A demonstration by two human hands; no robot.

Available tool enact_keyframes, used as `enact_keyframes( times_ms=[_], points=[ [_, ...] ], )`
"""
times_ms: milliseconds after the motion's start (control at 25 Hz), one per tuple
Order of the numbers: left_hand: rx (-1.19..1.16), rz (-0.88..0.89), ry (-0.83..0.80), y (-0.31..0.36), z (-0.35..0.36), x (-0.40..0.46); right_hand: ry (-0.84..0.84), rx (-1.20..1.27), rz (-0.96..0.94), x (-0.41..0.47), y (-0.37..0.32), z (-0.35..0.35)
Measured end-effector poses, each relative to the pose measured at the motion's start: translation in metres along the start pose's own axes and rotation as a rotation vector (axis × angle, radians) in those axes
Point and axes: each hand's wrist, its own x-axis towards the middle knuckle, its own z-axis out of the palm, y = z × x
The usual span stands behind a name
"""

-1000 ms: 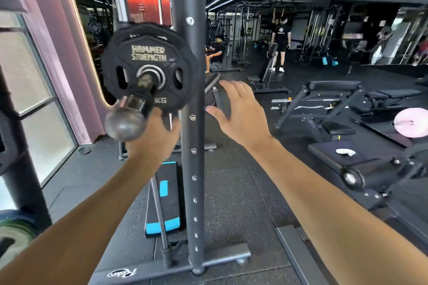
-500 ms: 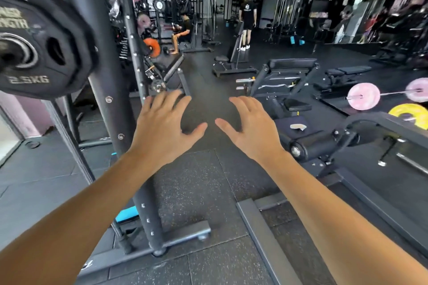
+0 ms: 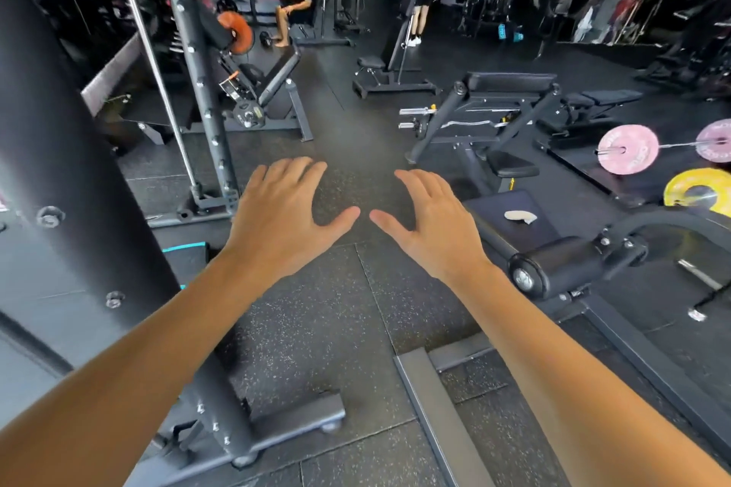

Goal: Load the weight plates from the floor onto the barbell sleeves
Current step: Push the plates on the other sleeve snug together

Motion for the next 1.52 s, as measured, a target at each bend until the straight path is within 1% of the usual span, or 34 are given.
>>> enact_keyframes(
  times_ms=[200, 440, 640, 800, 1000, 1200, 1360, 1440, 1520],
  points=[
    [-0.023, -0.02, -0.078, -0.023, 0.068, 0.072, -0.045, 0.045, 0.04, 0.07, 0.043, 0.049],
    [-0.029, -0.043, -0.145, -0.027, 0.172, 0.171, -0.103, 0.1, 0.082, 0.155, 0.137, 0.12],
    [-0.012, -0.115, -0.162, -0.032, 0.238, 0.276, -0.148, 0.168, 0.03, 0.259, 0.209, 0.164],
    [0.023, -0.178, -0.139, -0.05, 0.263, 0.348, -0.156, 0.176, -0.074, 0.347, 0.242, 0.185],
    [0.053, -0.249, -0.126, -0.1, 0.304, 0.419, -0.205, 0.181, -0.178, 0.454, 0.254, 0.238],
    [0.06, -0.291, -0.15, -0.175, 0.384, 0.497, -0.262, 0.164, -0.225, 0.561, 0.271, 0.327],
    [0.03, -0.36, -0.158, -0.252, 0.437, 0.583, -0.317, 0.18, -0.186, 0.685, 0.281, 0.384],
    [0.045, -0.401, -0.131, -0.29, 0.451, 0.625, -0.338, 0.191, -0.21, 0.751, 0.275, 0.405],
    [0.053, -0.405, -0.139, -0.325, 0.464, 0.666, -0.309, 0.207, -0.244, 0.81, 0.268, 0.426]
  ],
)
